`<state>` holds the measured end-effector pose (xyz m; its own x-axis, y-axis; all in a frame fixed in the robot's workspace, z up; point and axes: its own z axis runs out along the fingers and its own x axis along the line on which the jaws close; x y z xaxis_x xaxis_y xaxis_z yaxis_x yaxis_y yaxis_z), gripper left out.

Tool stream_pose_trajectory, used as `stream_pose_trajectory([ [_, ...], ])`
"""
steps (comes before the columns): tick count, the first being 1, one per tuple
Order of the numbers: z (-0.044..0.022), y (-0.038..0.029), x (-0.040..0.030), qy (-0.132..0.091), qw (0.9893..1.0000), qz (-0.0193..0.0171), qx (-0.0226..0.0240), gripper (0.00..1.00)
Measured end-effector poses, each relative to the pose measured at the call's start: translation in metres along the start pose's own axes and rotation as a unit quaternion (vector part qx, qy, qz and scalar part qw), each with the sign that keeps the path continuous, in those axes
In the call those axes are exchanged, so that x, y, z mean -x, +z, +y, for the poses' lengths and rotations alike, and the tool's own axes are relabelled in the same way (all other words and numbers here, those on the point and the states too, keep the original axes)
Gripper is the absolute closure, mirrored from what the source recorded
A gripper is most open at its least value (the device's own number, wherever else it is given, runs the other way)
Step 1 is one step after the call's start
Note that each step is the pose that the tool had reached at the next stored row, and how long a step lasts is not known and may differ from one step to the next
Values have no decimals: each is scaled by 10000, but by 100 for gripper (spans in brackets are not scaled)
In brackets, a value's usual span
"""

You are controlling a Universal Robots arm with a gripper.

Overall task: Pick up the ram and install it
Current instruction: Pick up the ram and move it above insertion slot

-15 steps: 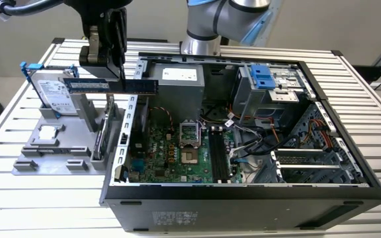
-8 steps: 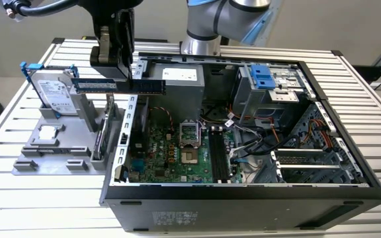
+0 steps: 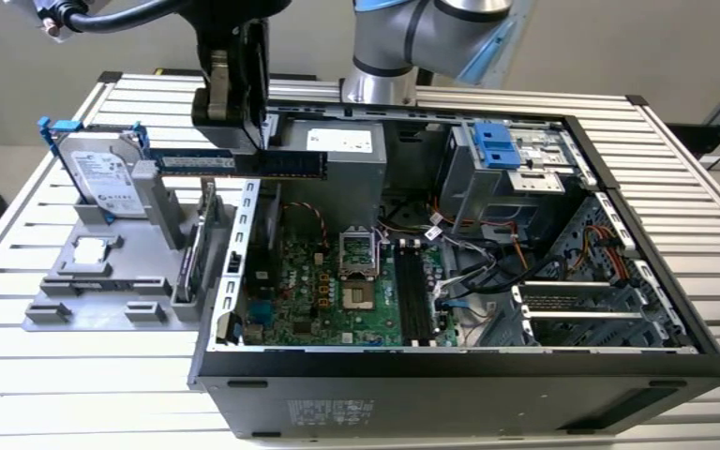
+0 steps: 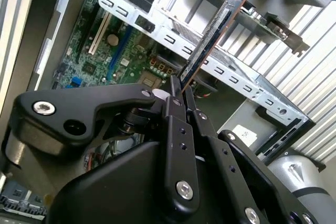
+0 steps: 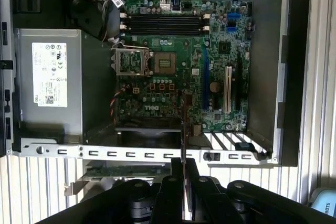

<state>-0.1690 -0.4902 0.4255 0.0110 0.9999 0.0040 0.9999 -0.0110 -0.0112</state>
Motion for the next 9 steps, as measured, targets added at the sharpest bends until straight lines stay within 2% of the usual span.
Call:
stream_pose_trajectory([
  [9, 127, -1, -1, 0, 10000, 0, 0, 100],
])
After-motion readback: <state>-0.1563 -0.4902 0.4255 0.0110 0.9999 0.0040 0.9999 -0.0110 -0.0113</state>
